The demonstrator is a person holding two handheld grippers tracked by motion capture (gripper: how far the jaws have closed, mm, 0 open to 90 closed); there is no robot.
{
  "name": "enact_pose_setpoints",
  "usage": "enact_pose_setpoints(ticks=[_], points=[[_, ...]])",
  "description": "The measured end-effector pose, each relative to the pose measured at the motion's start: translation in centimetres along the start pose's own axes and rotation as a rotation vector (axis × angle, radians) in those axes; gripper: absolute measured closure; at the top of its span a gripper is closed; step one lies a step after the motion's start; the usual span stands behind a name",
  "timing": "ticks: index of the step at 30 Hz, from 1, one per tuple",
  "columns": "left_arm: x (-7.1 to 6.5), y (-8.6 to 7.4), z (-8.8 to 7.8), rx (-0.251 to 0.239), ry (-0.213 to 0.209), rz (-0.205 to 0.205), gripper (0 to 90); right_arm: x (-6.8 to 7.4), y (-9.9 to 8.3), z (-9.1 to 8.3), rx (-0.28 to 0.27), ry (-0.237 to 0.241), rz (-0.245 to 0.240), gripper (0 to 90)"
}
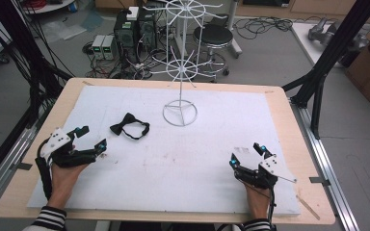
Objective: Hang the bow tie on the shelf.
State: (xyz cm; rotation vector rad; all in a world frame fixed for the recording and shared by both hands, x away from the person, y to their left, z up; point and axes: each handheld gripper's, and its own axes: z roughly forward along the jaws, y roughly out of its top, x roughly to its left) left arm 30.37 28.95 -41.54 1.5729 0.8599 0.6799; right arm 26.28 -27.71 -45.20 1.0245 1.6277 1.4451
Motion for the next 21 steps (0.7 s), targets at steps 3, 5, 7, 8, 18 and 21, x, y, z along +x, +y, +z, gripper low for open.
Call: enact_pose_setpoints(ticks=[3, 5, 7, 8, 18, 21], points=[[0.4, 1.1, 0.6, 0.049, 0.012, 0.014, 12.2, 0.0, 0.0, 0.0, 0.0, 0.0, -0.002, 9.4], [0.6, 1.8, 1.0, 0.086, 0.018, 0.03, 12.2, 0.0, 0.0, 0.0, 0.0, 0.001, -0.001, 9.4], [0.7, 2.4, 1.6, 0.116, 0.012, 0.033, 12.3, 0.0, 0.0, 0.0, 0.001, 0.002, 0.001, 9.4], [0.8, 2.8, 1.8, 0.135, 0.011, 0.037, 12.7, 0.0, 0.0, 0.0, 0.002, 0.003, 0.001, 9.4], [1.1, 4.6, 4.8, 0.282, -0.006, 0.089, 12.9, 0.0, 0.0, 0.0, 0.001, 0.005, 0.001, 9.4], [1.3, 4.9, 5.7, 0.328, -0.013, 0.103, 13.6, 0.0, 0.0, 0.0, 0.001, 0.006, 0.0, 9.4]])
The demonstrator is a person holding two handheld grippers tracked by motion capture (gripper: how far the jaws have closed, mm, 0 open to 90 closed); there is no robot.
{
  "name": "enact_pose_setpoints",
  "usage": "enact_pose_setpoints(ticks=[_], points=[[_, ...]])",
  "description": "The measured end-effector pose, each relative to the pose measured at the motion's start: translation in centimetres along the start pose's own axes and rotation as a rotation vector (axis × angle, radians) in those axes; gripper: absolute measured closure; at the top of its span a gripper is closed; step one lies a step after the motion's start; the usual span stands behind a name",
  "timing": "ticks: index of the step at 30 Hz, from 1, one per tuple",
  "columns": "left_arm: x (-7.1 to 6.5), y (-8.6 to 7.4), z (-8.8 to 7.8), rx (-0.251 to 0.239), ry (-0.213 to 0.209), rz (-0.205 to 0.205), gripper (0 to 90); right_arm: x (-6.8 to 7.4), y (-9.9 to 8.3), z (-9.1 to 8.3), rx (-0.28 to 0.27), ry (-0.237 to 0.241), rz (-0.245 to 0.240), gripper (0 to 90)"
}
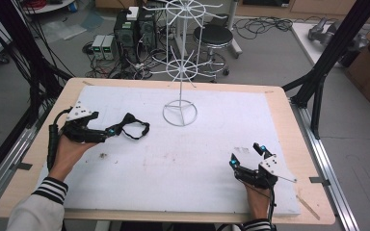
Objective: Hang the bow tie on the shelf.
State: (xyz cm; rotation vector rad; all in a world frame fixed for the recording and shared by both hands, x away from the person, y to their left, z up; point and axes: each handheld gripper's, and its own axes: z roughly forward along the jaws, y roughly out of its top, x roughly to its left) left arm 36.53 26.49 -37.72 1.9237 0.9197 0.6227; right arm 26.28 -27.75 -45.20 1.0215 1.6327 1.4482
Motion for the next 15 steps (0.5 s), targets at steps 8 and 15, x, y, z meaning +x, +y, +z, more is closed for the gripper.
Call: enact_pose_setpoints(ticks=[8, 15], points=[[0.7, 1.6, 1.7, 0.114, -0.016, 0.049, 15.0, 0.0, 0.0, 0.0, -0.003, -0.001, 0.002, 9.4], [1.2, 2.7, 3.2, 0.181, -0.018, 0.074, 15.2, -0.1, 0.0, 0.0, -0.002, -0.001, 0.0, 9.4]])
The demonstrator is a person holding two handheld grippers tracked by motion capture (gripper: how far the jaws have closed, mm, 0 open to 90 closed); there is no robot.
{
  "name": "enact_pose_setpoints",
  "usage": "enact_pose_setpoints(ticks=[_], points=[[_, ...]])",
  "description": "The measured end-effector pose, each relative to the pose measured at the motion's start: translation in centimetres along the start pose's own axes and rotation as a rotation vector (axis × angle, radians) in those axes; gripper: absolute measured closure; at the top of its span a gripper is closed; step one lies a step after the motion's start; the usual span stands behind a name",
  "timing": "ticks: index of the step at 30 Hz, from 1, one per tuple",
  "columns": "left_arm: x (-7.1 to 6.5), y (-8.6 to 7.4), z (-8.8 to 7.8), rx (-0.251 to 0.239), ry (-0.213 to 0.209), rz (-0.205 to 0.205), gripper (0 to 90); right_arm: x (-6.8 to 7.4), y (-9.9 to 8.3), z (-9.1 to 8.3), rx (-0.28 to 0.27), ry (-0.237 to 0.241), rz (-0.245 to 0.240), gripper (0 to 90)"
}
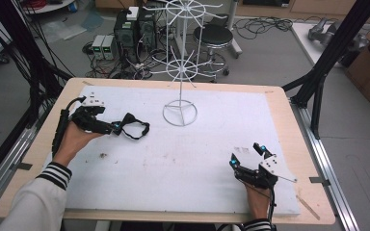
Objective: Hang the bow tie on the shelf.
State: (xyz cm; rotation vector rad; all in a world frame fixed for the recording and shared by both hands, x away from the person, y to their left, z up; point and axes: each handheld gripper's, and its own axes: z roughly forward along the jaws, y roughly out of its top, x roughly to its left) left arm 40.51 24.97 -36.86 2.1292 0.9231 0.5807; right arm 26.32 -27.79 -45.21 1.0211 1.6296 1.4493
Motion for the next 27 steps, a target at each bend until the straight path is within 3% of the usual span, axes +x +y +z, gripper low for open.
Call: enact_pose_setpoints(ticks=[6, 9, 17, 27], points=[[0.5, 1.1, 1.3, 0.06, 0.01, 0.012, 15.3, 0.0, 0.0, 0.0, -0.007, -0.001, -0.003, 9.4], [0.6, 1.2, 1.9, 0.077, 0.007, 0.003, 16.3, 0.0, 0.0, -0.1, -0.006, -0.004, 0.005, 9.4], [0.6, 1.3, 3.9, 0.175, 0.024, 0.035, 18.6, 0.0, 0.0, -0.1, -0.007, -0.003, 0.004, 9.4], [0.4, 1.4, 5.7, 0.237, 0.035, 0.035, 24.7, 0.0, 0.0, -0.1, -0.009, 0.001, 0.005, 9.4]])
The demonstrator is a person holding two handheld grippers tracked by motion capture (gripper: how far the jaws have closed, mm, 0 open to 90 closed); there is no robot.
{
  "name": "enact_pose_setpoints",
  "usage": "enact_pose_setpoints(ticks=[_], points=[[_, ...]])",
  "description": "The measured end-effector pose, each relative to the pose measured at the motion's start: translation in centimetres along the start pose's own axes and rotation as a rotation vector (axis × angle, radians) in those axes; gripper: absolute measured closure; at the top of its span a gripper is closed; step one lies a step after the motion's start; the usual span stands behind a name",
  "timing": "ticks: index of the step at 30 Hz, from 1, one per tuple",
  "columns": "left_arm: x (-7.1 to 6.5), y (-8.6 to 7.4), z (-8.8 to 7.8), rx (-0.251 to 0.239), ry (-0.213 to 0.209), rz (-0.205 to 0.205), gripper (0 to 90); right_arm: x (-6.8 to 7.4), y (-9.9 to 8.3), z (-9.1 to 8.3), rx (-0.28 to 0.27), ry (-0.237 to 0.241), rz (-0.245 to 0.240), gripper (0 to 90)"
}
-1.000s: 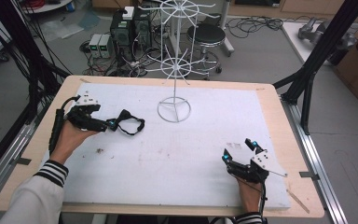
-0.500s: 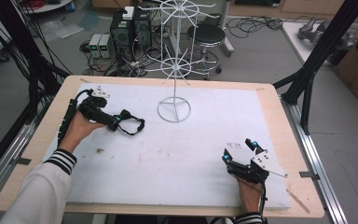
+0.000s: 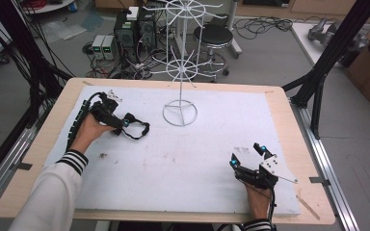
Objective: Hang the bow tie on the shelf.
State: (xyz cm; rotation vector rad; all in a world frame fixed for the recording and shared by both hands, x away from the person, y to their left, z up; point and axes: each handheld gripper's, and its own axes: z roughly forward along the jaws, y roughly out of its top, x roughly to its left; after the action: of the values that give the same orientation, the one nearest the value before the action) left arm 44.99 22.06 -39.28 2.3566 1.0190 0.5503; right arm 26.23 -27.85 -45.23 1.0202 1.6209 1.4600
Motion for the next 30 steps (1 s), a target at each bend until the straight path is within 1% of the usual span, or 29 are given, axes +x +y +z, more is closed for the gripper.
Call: enact_pose_setpoints(ticks=[2, 3, 5, 7, 9, 12, 13, 15, 17, 19, 21, 22, 24, 25, 27, 28, 30], points=[[0.1, -0.1, 0.2, 0.013, 0.001, -0.003, 27.9, 0.0, 0.0, 0.0, -0.002, 0.0, 0.0, 9.4], [0.1, -0.1, 0.3, 0.018, 0.0, -0.005, 27.9, 0.0, 0.0, 0.0, -0.003, 0.001, 0.0, 9.4], [0.3, -0.2, 0.5, 0.02, 0.002, -0.015, 31.0, 0.0, 0.0, 0.0, -0.003, -0.001, 0.002, 9.4], [0.3, -0.2, 0.7, 0.025, 0.003, -0.024, 32.0, 0.0, 0.0, 0.0, -0.003, -0.001, 0.004, 9.4], [0.4, -0.3, 0.9, 0.041, -0.001, -0.024, 33.5, 0.0, 0.0, 0.0, -0.005, -0.002, 0.005, 9.4], [0.4, -0.4, 1.4, 0.06, -0.011, -0.041, 35.4, -0.1, 0.0, 0.0, -0.006, -0.002, 0.005, 9.4], [0.5, -0.4, 1.5, 0.066, -0.007, -0.037, 35.8, -0.1, 0.0, 0.0, -0.006, -0.002, 0.005, 9.4], [0.4, -0.4, 1.7, 0.075, -0.017, -0.037, 38.3, -0.1, 0.0, 0.0, -0.006, -0.002, 0.004, 9.4], [0.4, -0.5, 1.9, 0.083, -0.015, -0.035, 39.9, -0.1, 0.0, 0.0, -0.006, -0.001, 0.004, 9.4], [0.4, -0.5, 2.1, 0.09, -0.029, -0.044, 41.8, -0.1, 0.0, 0.0, -0.007, -0.001, 0.004, 9.4], [0.4, -0.6, 2.2, 0.092, -0.045, -0.042, 41.8, -0.1, 0.0, 0.0, -0.007, -0.001, 0.005, 9.4], [0.4, -0.6, 2.3, 0.093, -0.046, -0.044, 43.5, -0.1, 0.0, 0.0, -0.007, -0.001, 0.005, 9.4], [0.4, -0.6, 2.3, 0.098, -0.046, -0.046, 43.6, -0.1, 0.0, 0.0, -0.007, -0.001, 0.005, 9.4], [0.5, -0.7, 2.4, 0.098, -0.056, -0.044, 47.8, -0.1, 0.0, 0.0, -0.007, -0.001, 0.005, 9.4], [0.5, -0.7, 2.5, 0.102, -0.055, -0.047, 48.2, -0.1, 0.0, 0.0, -0.007, 0.0, 0.004, 9.4], [0.5, -0.7, 2.5, 0.104, -0.064, -0.048, 49.7, -0.1, 0.0, 0.0, -0.007, 0.0, 0.005, 9.4], [0.4, -0.7, 2.6, 0.108, -0.062, -0.049, 51.8, -0.1, 0.0, 0.0, -0.006, 0.001, 0.005, 9.4]])
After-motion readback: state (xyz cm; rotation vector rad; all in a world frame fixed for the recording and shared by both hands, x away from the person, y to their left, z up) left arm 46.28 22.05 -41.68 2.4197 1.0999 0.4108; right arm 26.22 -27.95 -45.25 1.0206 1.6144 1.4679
